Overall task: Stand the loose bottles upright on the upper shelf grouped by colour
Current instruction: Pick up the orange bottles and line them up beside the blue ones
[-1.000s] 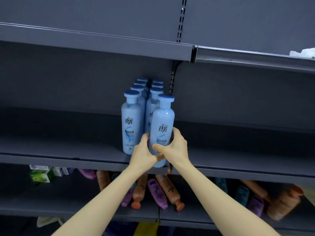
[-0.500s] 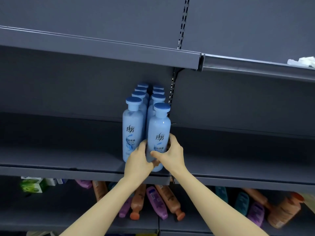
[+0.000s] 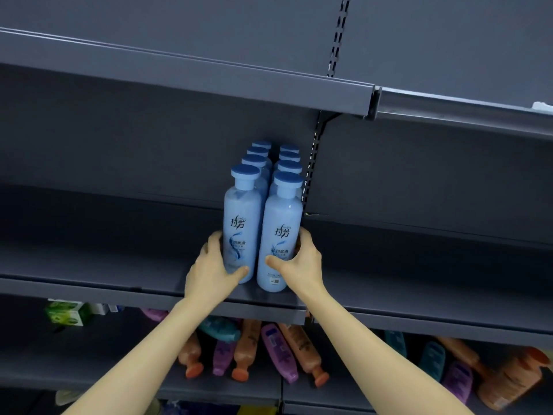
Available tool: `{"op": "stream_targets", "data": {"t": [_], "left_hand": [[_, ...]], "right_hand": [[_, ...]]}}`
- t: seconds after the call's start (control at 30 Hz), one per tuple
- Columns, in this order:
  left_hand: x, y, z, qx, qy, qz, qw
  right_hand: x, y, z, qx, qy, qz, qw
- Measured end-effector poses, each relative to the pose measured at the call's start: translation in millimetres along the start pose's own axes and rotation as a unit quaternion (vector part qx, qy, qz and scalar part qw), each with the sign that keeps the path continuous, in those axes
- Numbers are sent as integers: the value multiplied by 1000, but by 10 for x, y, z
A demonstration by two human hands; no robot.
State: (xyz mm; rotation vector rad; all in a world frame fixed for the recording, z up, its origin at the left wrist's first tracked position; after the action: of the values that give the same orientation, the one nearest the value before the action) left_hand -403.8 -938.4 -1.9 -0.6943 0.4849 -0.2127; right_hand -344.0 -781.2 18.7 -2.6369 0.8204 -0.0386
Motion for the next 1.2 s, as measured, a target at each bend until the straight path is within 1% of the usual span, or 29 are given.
{"op": "stream_targets", "data": {"t": [0.07,0.23,0.33,0.47,0.67,0.9,1.2], "left_hand": [[-30,35,0,15,3,-13,1000],[-85,85,-32,66,21,-14,997],[-113,86,-43,84,30,-20,996],[-143,76,-85,89,35,-32,995],[-164,87,-97,105,47,-46,992],[-166,106,-103,123,51,-45,990],[-178,113,-80,137,32,-94,986]], "right_hand": [[-15,19,2,1,-3,3,1000],[-31,54,26,8,-23,19,1000],[-37,39,25,5,-18,-1,1000],[-36,36,26,10,-11,-25,1000],[-29,38,38,25,-17,-10,1000],[-37,30,32,33,-16,-20,999],[-7,44,27,23,-4,-43,999]]}}
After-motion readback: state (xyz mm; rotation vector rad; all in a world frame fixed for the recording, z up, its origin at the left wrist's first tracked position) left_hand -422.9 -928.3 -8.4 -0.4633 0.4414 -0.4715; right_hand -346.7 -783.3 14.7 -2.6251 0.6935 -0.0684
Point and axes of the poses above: each hand's wrist, its own x-axis away from the middle knuckle, its own y-axis out of the palm, z = x × y, the point moved 3 cm from there along -x, towards the middle knuckle, and after that the axes turned 10 degrees about y, right-handed, at the moved point
